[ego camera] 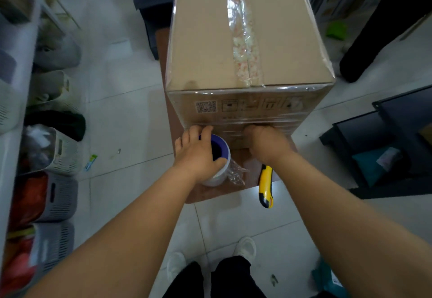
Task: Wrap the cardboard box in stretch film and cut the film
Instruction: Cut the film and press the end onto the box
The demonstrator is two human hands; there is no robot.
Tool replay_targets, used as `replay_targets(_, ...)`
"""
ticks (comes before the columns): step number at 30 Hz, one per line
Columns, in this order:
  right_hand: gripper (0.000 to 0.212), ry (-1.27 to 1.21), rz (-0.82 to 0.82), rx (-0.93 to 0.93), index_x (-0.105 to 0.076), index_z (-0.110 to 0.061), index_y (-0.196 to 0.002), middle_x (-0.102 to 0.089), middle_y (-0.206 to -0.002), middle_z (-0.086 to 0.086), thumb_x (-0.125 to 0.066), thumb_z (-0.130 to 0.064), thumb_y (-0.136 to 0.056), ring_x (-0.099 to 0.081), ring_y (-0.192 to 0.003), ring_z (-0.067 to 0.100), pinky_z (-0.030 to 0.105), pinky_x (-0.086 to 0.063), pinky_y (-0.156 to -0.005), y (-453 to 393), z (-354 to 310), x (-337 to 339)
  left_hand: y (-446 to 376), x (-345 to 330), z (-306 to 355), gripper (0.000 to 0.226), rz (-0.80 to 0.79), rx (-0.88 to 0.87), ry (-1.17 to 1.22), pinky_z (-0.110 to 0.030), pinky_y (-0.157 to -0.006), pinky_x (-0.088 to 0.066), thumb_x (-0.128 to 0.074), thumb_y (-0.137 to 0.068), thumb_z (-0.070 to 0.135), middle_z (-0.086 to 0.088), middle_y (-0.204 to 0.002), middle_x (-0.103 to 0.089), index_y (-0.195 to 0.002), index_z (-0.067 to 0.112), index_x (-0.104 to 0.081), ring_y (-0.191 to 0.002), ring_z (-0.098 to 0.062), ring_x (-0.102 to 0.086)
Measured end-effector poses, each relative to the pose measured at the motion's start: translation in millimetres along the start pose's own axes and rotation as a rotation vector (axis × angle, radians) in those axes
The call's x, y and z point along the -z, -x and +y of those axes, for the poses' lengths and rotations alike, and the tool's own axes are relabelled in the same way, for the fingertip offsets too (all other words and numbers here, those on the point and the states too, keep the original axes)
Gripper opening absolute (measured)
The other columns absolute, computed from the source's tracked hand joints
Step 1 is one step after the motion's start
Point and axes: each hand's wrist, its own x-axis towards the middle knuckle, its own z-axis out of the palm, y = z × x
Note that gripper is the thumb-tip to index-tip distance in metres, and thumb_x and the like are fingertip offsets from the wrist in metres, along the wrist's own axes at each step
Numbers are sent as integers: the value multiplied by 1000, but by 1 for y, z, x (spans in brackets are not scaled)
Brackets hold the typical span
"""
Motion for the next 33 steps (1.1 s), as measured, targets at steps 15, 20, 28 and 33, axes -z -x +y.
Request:
replay_targets(15, 49, -357, 127, -375, -45, -21, -135, -51, -133, 10, -46, -9, -87, -48, -121, 31, 37, -43, -88, 64, -80, 19, 33, 41, -56, 80, -101, -127, 243, -41, -107, -36, -64, -87, 33, -4, -150, -20, -149, 23, -14, -135, -28, -31)
replay_targets(20, 46, -692, 132, -584, -34, -22, -143, -52, -136, 12, -36, -25, -98, -52, -118, 33, 38, -44, -94, 81, -98, 10, 42, 45, -60, 80, -90, -95, 389, -39, -108, -34, -63, -88, 27, -5, -154, -21, -150, 22, -13, -137, -27, -32)
replay_targets(28, 51, -1041, 180, -759, -20, -17, -150, -35, -150, 12, -28, -34, -102, -36, -135, 33, 40, -32, -106, 64, -92, 2, 33, 37, -43, 91, -113, 58, 588, -39, -105, -36, -64, -87, 31, -3, -157, -16, -151, 25, 0, -137, -26, -32)
replay_targets(33, 55, -1309, 220, -957, -16, -13, -152, -23, -156, 11, -23, -36, -103, -28, -140, 33, 43, -25, -114, 27, -63, 0, 17, 34, -24, 97, -68, 227, 629, -37, -103, -37, -61, -90, 31, -3, -159, -2, -149, 18, 15, -140, -27, -27)
